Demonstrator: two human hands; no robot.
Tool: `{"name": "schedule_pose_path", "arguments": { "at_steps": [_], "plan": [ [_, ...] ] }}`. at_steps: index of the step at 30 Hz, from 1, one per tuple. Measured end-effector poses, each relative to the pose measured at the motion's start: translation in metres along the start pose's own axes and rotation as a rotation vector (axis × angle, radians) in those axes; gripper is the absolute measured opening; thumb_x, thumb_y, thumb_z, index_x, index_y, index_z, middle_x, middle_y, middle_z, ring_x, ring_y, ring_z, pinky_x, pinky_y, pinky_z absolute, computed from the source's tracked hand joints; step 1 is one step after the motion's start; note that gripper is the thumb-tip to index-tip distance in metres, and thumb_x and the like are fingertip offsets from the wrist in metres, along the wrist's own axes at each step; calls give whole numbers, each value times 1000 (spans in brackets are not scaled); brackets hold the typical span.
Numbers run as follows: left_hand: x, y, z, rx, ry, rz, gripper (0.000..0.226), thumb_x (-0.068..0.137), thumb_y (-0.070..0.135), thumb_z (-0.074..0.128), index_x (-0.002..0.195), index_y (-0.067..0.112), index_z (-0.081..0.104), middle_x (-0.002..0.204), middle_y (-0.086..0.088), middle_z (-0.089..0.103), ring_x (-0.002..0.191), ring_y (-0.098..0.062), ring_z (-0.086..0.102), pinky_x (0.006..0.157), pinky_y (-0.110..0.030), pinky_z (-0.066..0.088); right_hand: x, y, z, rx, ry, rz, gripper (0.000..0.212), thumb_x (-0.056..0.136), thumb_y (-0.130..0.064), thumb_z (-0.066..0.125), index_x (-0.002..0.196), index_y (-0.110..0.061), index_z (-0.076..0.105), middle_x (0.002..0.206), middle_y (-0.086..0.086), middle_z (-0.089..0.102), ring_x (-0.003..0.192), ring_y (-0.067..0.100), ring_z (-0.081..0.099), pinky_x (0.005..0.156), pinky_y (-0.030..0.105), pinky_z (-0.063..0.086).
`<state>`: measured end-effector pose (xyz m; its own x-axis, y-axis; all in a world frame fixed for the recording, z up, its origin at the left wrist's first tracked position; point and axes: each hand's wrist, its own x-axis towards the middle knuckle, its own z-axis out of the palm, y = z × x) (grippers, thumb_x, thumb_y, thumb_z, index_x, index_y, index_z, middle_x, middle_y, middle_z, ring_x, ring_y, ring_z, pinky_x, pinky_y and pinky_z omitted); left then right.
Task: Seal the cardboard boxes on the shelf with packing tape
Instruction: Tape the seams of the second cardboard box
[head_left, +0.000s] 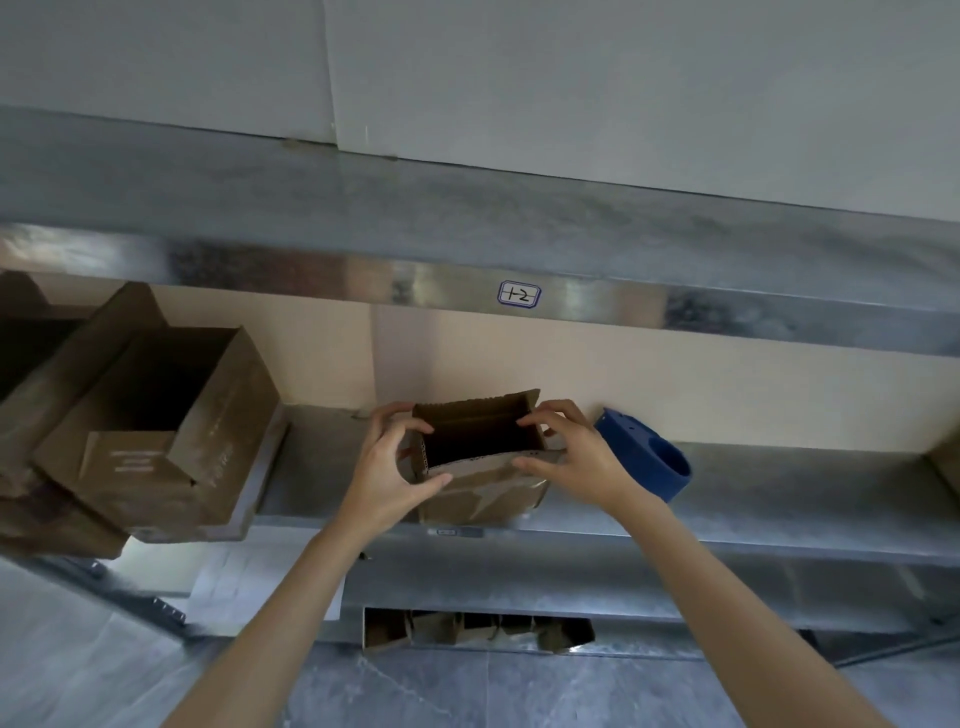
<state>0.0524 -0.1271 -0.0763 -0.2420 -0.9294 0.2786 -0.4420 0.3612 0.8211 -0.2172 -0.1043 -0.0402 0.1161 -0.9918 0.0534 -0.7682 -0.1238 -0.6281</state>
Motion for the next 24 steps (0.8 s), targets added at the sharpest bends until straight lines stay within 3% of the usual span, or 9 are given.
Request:
{"name": "schedule_pose_path", "arguments": {
  "at_steps": [2, 5, 10, 14, 17, 19, 22, 24],
  "plan": [
    [0, -1, 3, 9, 10, 0, 50, 69, 24, 89, 109, 25, 60, 134, 7, 35, 124, 15, 33, 102, -8, 37, 4, -1, 1, 7, -4, 9, 50, 82, -46, 73, 127, -31, 57, 133, -14, 37, 112, 2, 44, 88, 14, 39],
    [1, -2, 6, 14, -22, -4, 51, 70, 26, 88, 113, 27, 60, 127, 6, 42, 122, 8, 41, 104, -20, 41, 8, -1, 3, 12, -30, 14, 51, 82, -47, 73, 128, -33, 57, 131, -17, 38, 112, 1, 44, 86, 9, 38],
    [4, -3, 5, 14, -155, -48, 64, 73, 30, 86, 128, 30, 53, 113, 14, 61, 112, -2, 57, 105, -34, 47, 10, 4, 7, 23, -104, 23, 64, 78, -56, 72, 134, -33, 51, 131, -14, 54, 114, 5, 51, 91, 19, 42],
    [5, -7, 3, 54, -187, -97, 58, 80, 31, 81, 129, 33, 50, 108, 20, 64, 111, -5, 58, 104, -37, 45, 11, 8, 7, 101, -102, 61, 57, 83, -50, 71, 134, -35, 48, 122, -14, 62, 111, 4, 56, 93, 22, 46],
    [7, -8, 2, 35, -125, -117, 51, 83, 23, 78, 125, 34, 51, 105, 22, 63, 107, 0, 59, 103, -35, 47, 14, 15, 7, 141, 11, 72, 47, 87, -38, 71, 130, -33, 52, 110, -11, 66, 105, 7, 60, 92, 29, 51],
    [7, -10, 5, 14, -48, -109, 53, 81, 18, 79, 124, 32, 50, 107, 20, 62, 104, 8, 57, 101, -26, 49, 16, 21, 10, 108, 74, 66, 46, 85, -31, 74, 127, -29, 54, 111, -9, 64, 102, 7, 60, 92, 33, 53],
    [6, -10, 8, 53, 45, -107, 68, 76, 19, 84, 131, 28, 45, 127, 13, 50, 110, 9, 46, 99, -8, 38, 18, 27, 15, 77, 101, 105, 53, 82, -29, 78, 127, -28, 51, 120, -6, 57, 100, 6, 56, 89, 31, 53],
    [7, -14, 9, 72, 76, -76, 81, 73, 21, 87, 138, 26, 39, 142, 5, 38, 127, -2, 39, 108, -17, 35, 19, 29, 18, 102, 131, 121, 65, 78, -27, 81, 133, -29, 45, 129, -6, 51, 103, 5, 53, 87, 27, 51]
  ]
}}
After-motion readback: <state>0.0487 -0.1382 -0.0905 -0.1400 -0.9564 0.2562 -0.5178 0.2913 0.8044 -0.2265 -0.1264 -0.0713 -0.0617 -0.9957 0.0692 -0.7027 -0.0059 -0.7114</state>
